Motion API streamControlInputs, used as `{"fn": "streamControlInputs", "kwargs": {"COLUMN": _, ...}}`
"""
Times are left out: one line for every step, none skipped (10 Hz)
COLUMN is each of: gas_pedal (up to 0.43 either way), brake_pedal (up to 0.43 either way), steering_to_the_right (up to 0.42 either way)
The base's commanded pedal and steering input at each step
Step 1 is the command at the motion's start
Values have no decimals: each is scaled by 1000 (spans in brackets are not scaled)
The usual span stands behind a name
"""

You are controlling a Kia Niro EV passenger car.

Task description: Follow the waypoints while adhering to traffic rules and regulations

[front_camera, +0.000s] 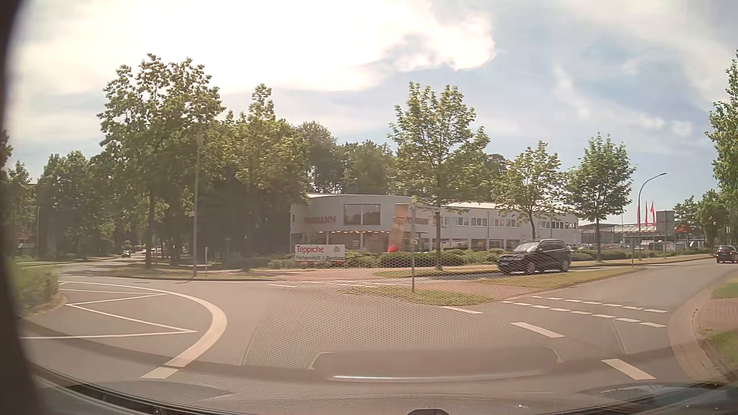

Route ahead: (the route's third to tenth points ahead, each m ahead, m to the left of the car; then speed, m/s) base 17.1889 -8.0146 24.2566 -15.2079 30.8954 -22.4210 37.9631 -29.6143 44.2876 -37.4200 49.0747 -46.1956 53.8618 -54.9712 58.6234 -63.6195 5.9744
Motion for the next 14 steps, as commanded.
{"fn": "streamControlInputs", "kwargs": {"gas_pedal": 248, "brake_pedal": 0, "steering_to_the_right": 275}}
{"fn": "streamControlInputs", "kwargs": {"gas_pedal": 248, "brake_pedal": 0, "steering_to_the_right": 280}}
{"fn": "streamControlInputs", "kwargs": {"gas_pedal": 260, "brake_pedal": 0, "steering_to_the_right": 278}}
{"fn": "streamControlInputs", "kwargs": {"gas_pedal": 260, "brake_pedal": 0, "steering_to_the_right": 274}}
{"fn": "streamControlInputs", "kwargs": {"gas_pedal": 260, "brake_pedal": 0, "steering_to_the_right": 268}}
{"fn": "streamControlInputs", "kwargs": {"gas_pedal": 260, "brake_pedal": 0, "steering_to_the_right": 259}}
{"fn": "streamControlInputs", "kwargs": {"gas_pedal": 260, "brake_pedal": 0, "steering_to_the_right": 253}}
{"fn": "streamControlInputs", "kwargs": {"gas_pedal": 260, "brake_pedal": 0, "steering_to_the_right": 251}}
{"fn": "streamControlInputs", "kwargs": {"gas_pedal": 260, "brake_pedal": 0, "steering_to_the_right": 250}}
{"fn": "streamControlInputs", "kwargs": {"gas_pedal": 260, "brake_pedal": 0, "steering_to_the_right": 250}}
{"fn": "streamControlInputs", "kwargs": {"gas_pedal": 260, "brake_pedal": 0, "steering_to_the_right": 249}}
{"fn": "streamControlInputs", "kwargs": {"gas_pedal": 260, "brake_pedal": 0, "steering_to_the_right": 243}}
{"fn": "streamControlInputs", "kwargs": {"gas_pedal": 260, "brake_pedal": 0, "steering_to_the_right": 234}}
{"fn": "streamControlInputs", "kwargs": {"gas_pedal": 260, "brake_pedal": 0, "steering_to_the_right": 221}}
